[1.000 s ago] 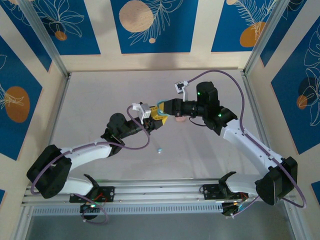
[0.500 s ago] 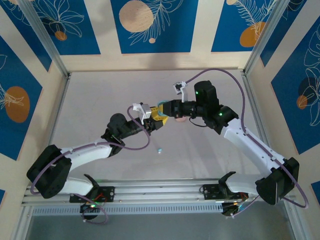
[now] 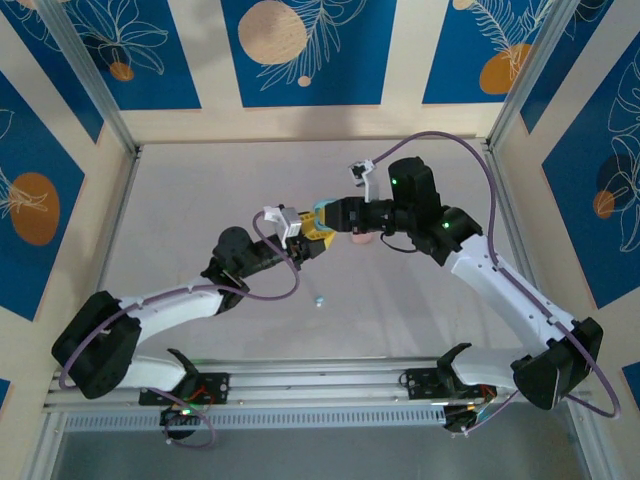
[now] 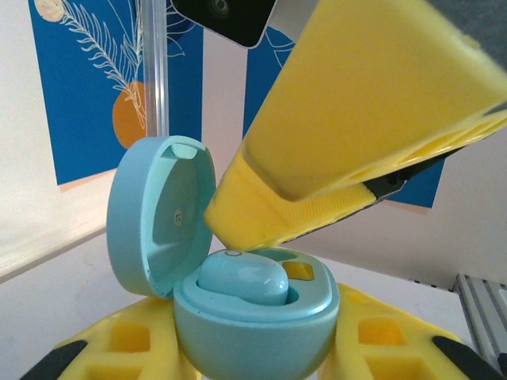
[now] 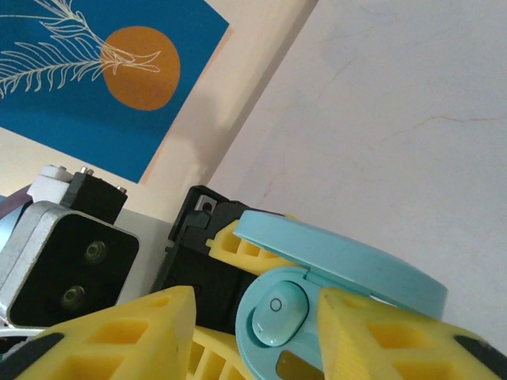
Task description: Insert wireless bluetooth earbuds into charging case
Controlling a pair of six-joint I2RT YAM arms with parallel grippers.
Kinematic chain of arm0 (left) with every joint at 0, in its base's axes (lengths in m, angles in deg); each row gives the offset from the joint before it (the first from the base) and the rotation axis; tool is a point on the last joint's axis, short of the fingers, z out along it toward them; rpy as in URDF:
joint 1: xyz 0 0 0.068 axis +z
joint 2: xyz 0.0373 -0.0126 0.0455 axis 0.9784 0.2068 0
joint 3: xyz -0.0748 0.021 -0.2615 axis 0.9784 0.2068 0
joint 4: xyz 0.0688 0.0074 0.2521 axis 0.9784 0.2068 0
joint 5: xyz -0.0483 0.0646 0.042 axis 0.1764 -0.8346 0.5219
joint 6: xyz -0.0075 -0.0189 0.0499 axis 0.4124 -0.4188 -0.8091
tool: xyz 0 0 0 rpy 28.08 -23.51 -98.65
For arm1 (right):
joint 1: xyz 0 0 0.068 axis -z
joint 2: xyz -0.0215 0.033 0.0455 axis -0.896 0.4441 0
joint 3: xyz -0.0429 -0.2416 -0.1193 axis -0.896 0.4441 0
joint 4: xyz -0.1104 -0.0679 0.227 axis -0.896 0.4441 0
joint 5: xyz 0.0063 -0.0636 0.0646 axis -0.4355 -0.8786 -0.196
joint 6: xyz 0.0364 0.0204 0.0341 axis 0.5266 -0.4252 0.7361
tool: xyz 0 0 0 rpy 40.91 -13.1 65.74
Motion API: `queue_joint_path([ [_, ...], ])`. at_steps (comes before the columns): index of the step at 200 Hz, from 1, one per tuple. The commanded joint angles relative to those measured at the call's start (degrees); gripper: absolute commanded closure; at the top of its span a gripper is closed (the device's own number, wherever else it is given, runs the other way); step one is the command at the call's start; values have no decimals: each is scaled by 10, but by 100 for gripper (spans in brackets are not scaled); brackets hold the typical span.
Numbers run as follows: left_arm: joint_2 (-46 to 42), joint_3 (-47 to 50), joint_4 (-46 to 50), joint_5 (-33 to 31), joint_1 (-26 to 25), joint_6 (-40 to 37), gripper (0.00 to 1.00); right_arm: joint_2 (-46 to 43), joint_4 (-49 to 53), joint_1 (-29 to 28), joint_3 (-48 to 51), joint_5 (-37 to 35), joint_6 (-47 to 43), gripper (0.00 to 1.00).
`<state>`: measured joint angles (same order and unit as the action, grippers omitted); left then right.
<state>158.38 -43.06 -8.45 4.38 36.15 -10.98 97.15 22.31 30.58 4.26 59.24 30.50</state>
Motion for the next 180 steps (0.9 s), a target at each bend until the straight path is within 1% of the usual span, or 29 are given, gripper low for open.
queue_joint_path([
  [1, -20, -6, -48, -4, -4, -6, 73, -9, 36, -1, -18, -10, -6, 51],
  [23, -23, -3, -45, -11, -4, -9, 73, -16, 35, -1, -22, 7, -11, 50],
  [38, -29, 0, -32, -22, -4, -17, 73, -34, 12, -1, -17, 37, -18, 50],
  [51, -38, 2, -19, -30, -4, -27, 74, -55, -4, -1, -12, 44, -23, 50],
  [61, -45, 3, -8, -38, -4, -35, 74, -76, -9, 1, -8, 27, -28, 49],
  [93, -72, 10, 26, -65, -4, -58, 74, -158, -8, 20, 34, -71, -39, 48],
  [110, -89, 15, 35, -76, -3, -66, 74, -184, 24, 56, 59, -115, -10, 49],
  [134, -114, 16, 58, -83, -4, -76, 74, -187, 83, 126, 92, -112, 55, 52],
  [144, -124, 18, 67, -87, -4, -80, 74, -177, 104, 161, 112, -86, 84, 54],
  [158, -138, 21, 76, -94, -3, -85, 74, -154, 100, 199, 149, -11, 110, 54],
  [170, -150, 21, 89, -97, -4, -89, 74, -126, 95, 208, 176, 33, 128, 54],
  [180, -162, 22, 98, -99, -3, -90, 74, -96, 95, 204, 190, 53, 130, 55],
])
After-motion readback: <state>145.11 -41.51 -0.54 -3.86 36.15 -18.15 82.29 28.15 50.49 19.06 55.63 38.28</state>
